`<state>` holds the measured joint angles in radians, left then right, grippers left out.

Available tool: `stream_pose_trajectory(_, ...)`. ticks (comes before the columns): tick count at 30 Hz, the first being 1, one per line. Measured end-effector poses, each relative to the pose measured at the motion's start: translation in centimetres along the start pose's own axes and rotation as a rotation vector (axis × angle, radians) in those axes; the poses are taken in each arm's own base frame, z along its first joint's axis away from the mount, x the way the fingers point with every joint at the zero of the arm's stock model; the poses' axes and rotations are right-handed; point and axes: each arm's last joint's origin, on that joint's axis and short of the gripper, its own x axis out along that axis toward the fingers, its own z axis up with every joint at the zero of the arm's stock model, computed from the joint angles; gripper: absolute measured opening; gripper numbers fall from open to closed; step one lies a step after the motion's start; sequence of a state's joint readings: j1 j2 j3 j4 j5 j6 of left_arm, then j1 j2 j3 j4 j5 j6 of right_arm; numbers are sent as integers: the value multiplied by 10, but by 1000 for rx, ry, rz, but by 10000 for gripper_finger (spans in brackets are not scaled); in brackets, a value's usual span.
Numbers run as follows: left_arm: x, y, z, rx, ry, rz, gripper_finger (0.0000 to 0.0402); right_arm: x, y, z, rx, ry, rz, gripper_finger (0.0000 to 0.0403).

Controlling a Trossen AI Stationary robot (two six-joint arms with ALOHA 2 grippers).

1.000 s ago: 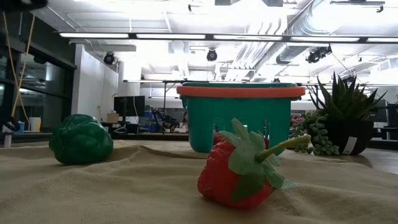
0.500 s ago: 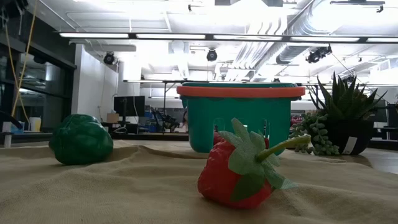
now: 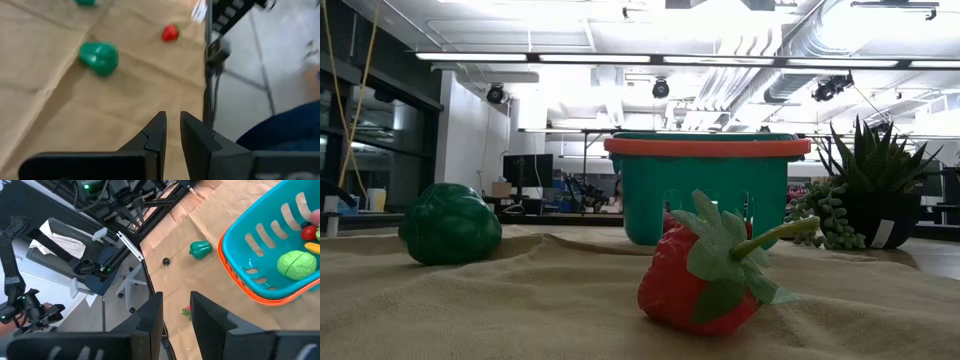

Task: Pick and placing Produce into tupperware
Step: Put the black cherry into the blue basket

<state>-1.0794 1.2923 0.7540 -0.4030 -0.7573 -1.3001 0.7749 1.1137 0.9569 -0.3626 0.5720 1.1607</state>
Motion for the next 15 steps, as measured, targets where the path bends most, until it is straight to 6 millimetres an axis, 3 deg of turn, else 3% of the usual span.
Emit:
stream_pose_trajectory(6,11,2,-4,26,127,26,44,0,-1,1,-12,-25,-15,89)
stream_pose_trajectory(15,35,7,14,101,303,-23,44,1,-3,2,-24,-33,-37,89)
